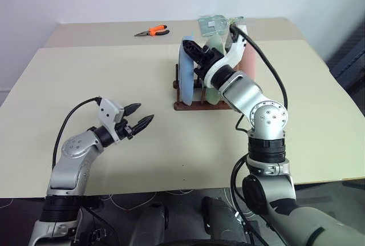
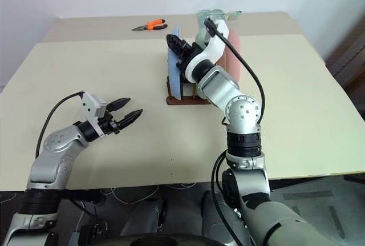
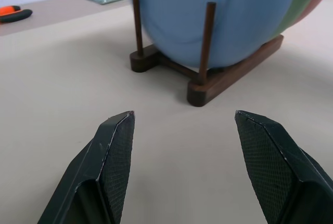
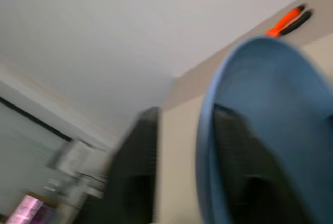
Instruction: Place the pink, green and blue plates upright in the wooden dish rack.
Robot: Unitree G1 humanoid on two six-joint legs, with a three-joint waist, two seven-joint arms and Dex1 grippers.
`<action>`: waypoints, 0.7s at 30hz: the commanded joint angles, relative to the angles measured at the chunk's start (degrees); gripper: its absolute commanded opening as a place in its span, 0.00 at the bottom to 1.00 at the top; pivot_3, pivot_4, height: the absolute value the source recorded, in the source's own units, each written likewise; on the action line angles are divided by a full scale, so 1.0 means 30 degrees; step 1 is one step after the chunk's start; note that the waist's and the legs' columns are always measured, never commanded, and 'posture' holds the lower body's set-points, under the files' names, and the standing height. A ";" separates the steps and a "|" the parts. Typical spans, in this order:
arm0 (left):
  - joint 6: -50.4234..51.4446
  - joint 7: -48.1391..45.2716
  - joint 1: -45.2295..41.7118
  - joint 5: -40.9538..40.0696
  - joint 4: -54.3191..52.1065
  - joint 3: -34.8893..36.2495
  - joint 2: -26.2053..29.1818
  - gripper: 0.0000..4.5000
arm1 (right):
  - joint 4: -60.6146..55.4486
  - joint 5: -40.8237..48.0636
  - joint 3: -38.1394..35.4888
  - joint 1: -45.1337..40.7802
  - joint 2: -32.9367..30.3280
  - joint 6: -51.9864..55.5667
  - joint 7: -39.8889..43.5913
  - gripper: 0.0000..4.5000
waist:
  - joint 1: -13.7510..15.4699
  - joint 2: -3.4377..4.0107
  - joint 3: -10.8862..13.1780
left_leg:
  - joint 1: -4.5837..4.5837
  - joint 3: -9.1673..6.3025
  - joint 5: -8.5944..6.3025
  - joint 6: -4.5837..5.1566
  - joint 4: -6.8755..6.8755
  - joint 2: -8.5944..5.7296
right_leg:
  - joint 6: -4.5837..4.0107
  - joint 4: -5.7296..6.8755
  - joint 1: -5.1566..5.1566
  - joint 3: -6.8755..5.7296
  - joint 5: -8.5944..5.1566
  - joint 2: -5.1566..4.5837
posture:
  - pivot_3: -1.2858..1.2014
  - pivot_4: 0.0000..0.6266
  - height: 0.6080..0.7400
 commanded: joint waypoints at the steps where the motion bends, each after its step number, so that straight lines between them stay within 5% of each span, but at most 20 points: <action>1: 0.0188 0.0226 0.0275 -0.0138 -0.1216 -0.0071 -0.0079 0.70 | -0.2964 -0.3845 0.1891 -0.1035 -0.2667 -0.1100 0.3452 0.65 | 0.0047 0.0007 0.0004 | -0.0005 0.0000 0.0000 0.0000 0.0003 -0.0001 | 0.0001 -0.0005 -0.0001 -0.0002 -0.0001 0.0000 | 0.52 0.24 1.00; 4: 0.0284 0.0410 0.0390 0.0012 -0.1412 -0.0189 -0.0154 0.70 | -0.4922 -0.5408 0.2068 -0.0630 -0.4980 -0.1784 0.5958 0.65 | 0.0026 -0.0006 -0.0003 | -0.0003 0.0002 -0.0001 0.0000 -0.0004 0.0000 | 0.0004 -0.0020 0.0002 -0.0002 -0.0003 -0.0001 | 0.52 0.24 1.00; 7: -0.0125 0.0883 0.0433 0.0618 -0.1010 0.0035 -0.0004 0.70 | -0.8041 -0.5049 -0.0220 0.1919 -0.9381 -0.1610 0.9725 0.65 | 0.0281 -0.0028 -0.0014 | -0.0021 -0.0012 -0.0001 0.0001 0.0000 0.0001 | 0.0009 -0.0034 0.0014 -0.0011 -0.0009 -0.0003 | 0.52 0.24 1.00; 10: -0.0589 0.1396 0.0411 0.0985 -0.0283 0.0622 0.0184 0.70 | -0.8571 -0.3819 -0.3692 0.5892 -1.2515 -0.0756 1.2090 0.65 | 0.0481 -0.0053 -0.0024 | -0.0016 -0.0011 -0.0010 0.0013 0.0009 -0.0009 | -0.0027 -0.0136 0.0095 -0.0019 -0.0042 -0.0015 | 0.52 0.24 1.00; 13: -0.1268 0.1700 0.0497 0.1493 0.0598 0.1316 0.0688 0.70 | -0.7911 -0.5782 -0.6256 1.1530 -1.5015 -0.1265 1.4882 0.65 | 0.0589 -0.0055 -0.0024 | -0.0005 0.0020 -0.0011 0.0016 0.0023 -0.0005 | -0.0049 -0.0139 0.0107 -0.0004 -0.0054 -0.0023 | 0.52 0.24 1.00; 16: -0.1476 0.1708 0.0455 0.1570 0.0966 0.1764 0.1183 0.70 | -0.6814 -0.7773 -0.6480 1.4809 -1.5774 -0.2465 1.6242 0.65 | 0.0481 -0.0045 -0.0023 | 0.0011 0.0049 -0.0012 0.0016 0.0019 0.0008 | -0.0051 -0.0130 0.0102 0.0000 -0.0055 -0.0021 | 0.52 0.24 1.00; 21: -0.1274 0.1847 0.0755 0.1687 0.0509 0.1865 0.1373 0.70 | -0.4543 -1.0722 -0.4710 1.5641 -1.4692 -0.4774 1.6457 0.65 | 0.0154 -0.0038 -0.0022 | 0.0034 0.0103 -0.0012 0.0015 0.0029 0.0026 | -0.0011 -0.0107 0.0097 0.0035 -0.0076 -0.0020 | 0.52 0.24 1.00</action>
